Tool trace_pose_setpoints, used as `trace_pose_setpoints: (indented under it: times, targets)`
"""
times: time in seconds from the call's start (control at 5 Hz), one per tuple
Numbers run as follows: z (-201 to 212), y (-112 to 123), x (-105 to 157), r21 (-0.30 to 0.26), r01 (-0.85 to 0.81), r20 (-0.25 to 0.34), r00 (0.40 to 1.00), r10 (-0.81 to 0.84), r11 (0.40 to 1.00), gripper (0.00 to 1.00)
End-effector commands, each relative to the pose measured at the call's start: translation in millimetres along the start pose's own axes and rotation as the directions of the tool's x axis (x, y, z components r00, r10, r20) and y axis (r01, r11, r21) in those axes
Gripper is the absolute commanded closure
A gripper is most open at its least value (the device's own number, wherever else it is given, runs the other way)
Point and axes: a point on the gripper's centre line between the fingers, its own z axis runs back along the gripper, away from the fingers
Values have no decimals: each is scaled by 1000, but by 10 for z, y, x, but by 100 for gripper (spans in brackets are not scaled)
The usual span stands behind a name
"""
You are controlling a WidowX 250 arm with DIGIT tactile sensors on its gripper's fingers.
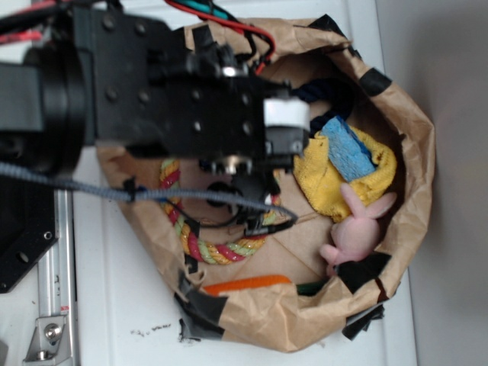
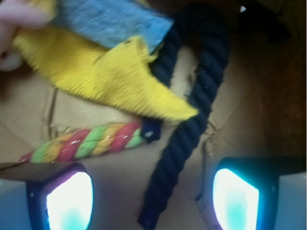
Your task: Grab the blue rope.
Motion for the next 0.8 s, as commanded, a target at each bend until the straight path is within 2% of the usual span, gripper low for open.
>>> trace_pose_setpoints:
  times: [0.0,0.2,0.6]
  targets:
    - [-215,280,22,-78,-71,-70,995,66,994,0]
    - [-331,529,151,-40,-29,-55,998,27,999,0]
    - [-458,535,281,-12,-11,-44,999,11,1000,0]
